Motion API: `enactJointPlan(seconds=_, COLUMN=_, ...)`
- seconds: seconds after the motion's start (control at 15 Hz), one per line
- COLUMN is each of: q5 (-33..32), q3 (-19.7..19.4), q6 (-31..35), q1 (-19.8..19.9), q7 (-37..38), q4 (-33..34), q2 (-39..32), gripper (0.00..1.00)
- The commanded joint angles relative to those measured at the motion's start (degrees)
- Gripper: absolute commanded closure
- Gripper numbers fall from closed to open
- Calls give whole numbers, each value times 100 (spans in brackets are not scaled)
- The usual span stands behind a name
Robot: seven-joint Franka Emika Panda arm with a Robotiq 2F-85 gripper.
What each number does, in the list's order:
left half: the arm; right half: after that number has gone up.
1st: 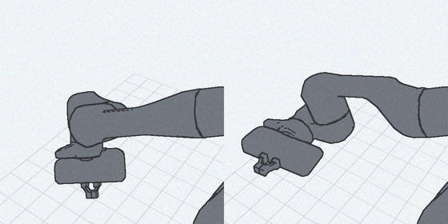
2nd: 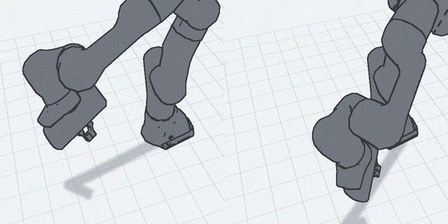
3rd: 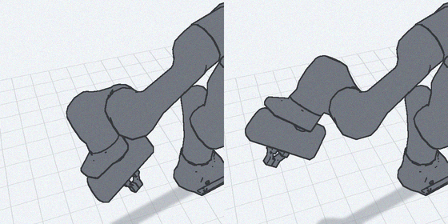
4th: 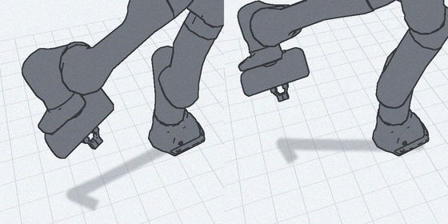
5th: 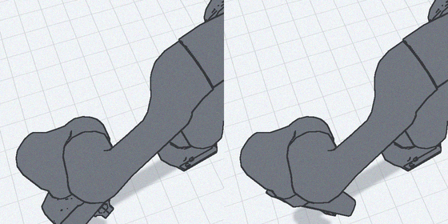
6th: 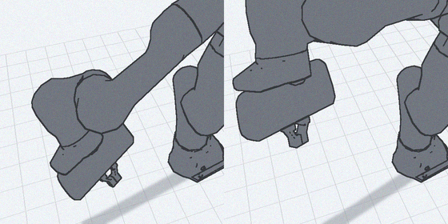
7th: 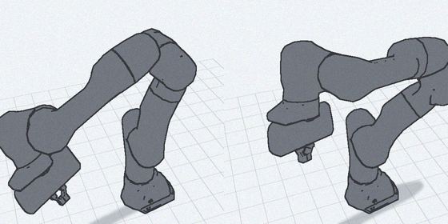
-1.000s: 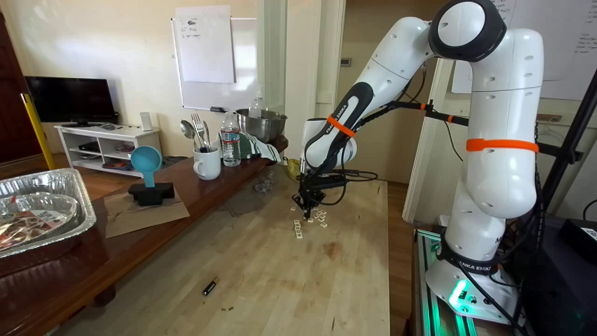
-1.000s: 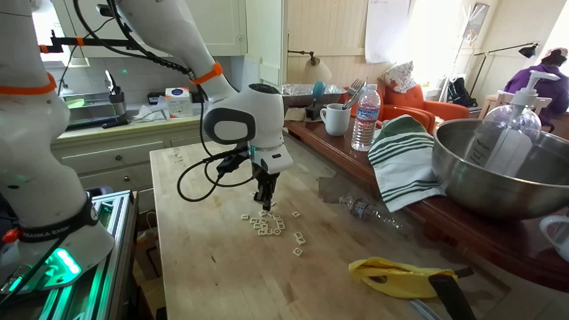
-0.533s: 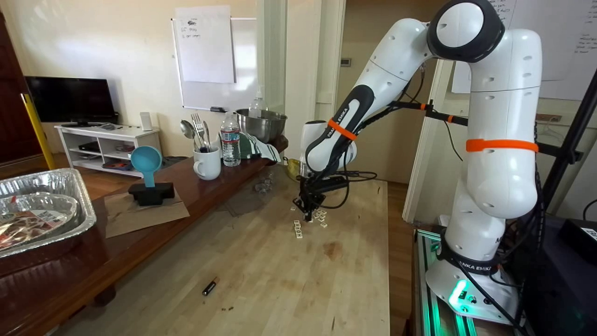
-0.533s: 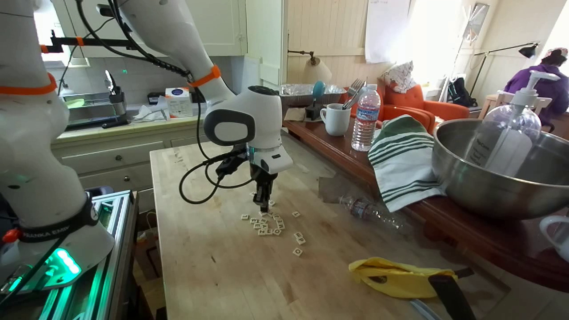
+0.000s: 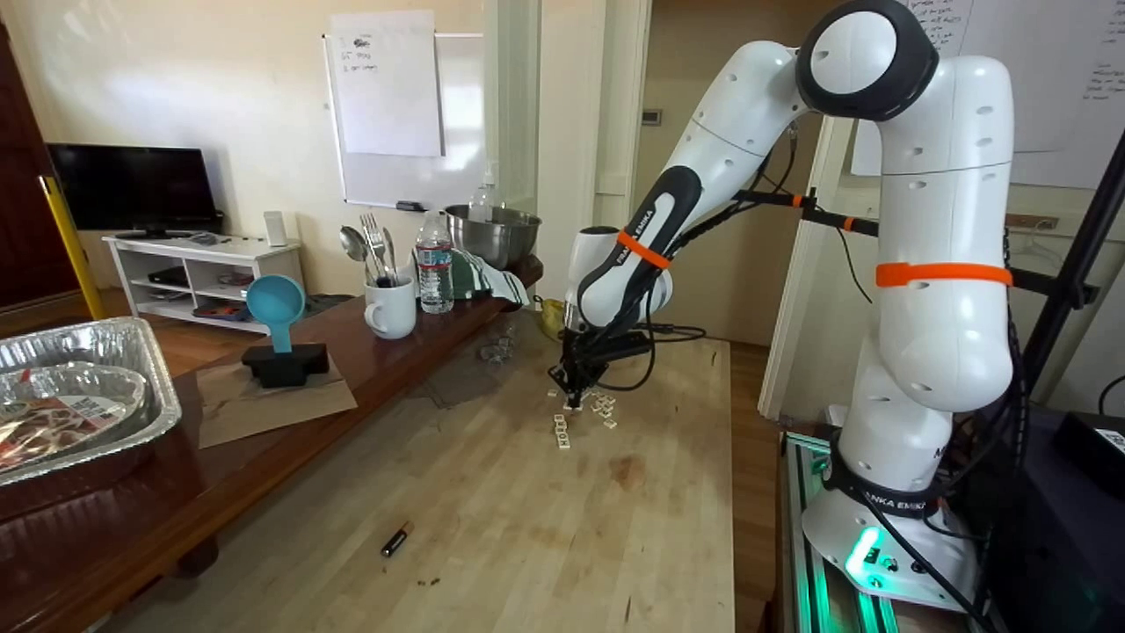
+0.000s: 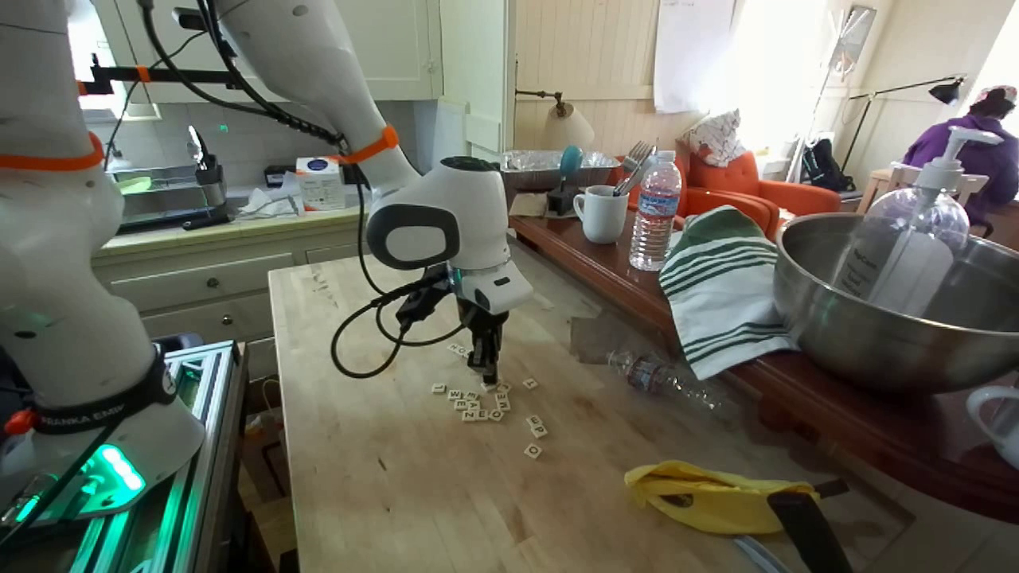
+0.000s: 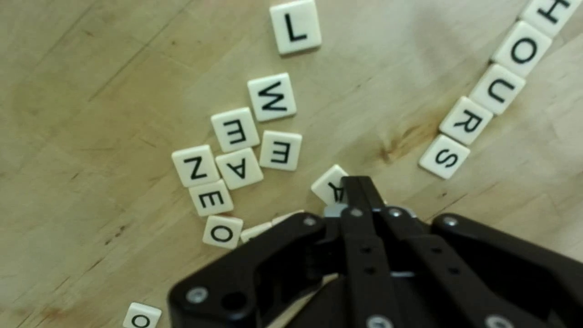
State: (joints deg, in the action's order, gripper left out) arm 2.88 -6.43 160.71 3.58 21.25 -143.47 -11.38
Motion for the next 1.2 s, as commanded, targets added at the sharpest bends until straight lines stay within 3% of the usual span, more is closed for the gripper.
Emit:
enactJointPlan(seconds=0.0, q5=-207, q3=-289, q6=250, q1=-65, q7=87, q4=206, q2=-404, gripper=100)
enactJointPlan(seconds=0.33, q5=-164, q3=-555, q6=217, q1=-41, q7=99, q4=372, q2=-472, gripper=100)
enactJointPlan(seconds=1.13, q5=36, q3=-269, q6=384, q1=-161, q7=-173, q4=125, q2=-136, gripper=100)
